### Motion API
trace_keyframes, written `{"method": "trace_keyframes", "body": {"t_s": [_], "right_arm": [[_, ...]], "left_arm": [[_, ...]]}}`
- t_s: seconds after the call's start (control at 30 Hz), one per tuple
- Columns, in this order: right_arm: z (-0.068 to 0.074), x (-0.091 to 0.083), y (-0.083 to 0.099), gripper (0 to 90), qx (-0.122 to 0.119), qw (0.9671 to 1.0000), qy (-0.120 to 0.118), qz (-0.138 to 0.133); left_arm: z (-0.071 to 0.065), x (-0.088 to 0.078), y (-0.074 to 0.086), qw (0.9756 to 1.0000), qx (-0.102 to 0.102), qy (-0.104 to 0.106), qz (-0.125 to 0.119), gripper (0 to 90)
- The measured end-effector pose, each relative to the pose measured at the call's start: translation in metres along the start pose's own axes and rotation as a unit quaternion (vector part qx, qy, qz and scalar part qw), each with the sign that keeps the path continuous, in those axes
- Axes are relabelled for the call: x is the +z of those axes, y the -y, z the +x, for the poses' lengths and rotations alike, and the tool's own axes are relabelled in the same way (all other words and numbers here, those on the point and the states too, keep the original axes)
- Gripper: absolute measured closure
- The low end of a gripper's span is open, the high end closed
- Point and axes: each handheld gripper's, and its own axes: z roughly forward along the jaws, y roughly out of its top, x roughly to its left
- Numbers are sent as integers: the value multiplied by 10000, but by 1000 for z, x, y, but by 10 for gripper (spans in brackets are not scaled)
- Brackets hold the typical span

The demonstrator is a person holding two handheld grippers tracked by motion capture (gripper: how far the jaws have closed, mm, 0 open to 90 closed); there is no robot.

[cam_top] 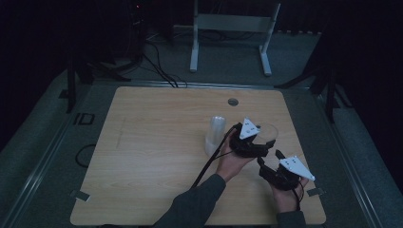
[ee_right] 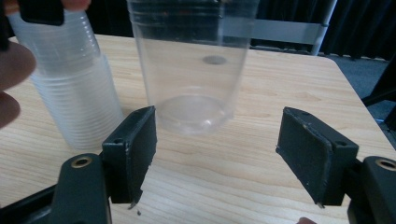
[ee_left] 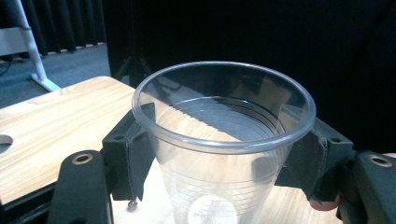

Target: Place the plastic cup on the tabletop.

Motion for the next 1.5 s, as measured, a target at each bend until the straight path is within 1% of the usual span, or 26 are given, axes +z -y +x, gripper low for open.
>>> {"method": "trace_keyframes", "body": {"t_s": [0.23,0.33,0.47,0.63,0.97,1.1,1.27,1.5], "right_arm": [[-3,-2,2,279,16,10000,31,21],[-6,-2,3,279,71,10000,60,35],[-8,-2,3,280,86,9999,86,37],[-12,-1,4,280,139,9998,132,42],[-19,-5,4,280,228,9994,246,-1],[-20,-6,4,280,243,9994,265,-6],[-22,-6,4,280,240,9993,293,-9],[-23,-5,5,280,271,9992,307,2]], "left_arm": [[-2,-1,0,9999,105,-67,-46,300],[-2,-2,0,9999,118,-94,-82,301],[-2,-2,0,9998,144,-134,-104,301],[-3,-3,1,9994,223,-213,-133,301],[-5,-6,3,9988,341,-271,-213,301],[-4,-9,4,9986,353,-285,-262,301],[-5,-11,5,9987,290,-279,-317,302],[-5,-13,7,9986,297,-271,-331,302]]}}
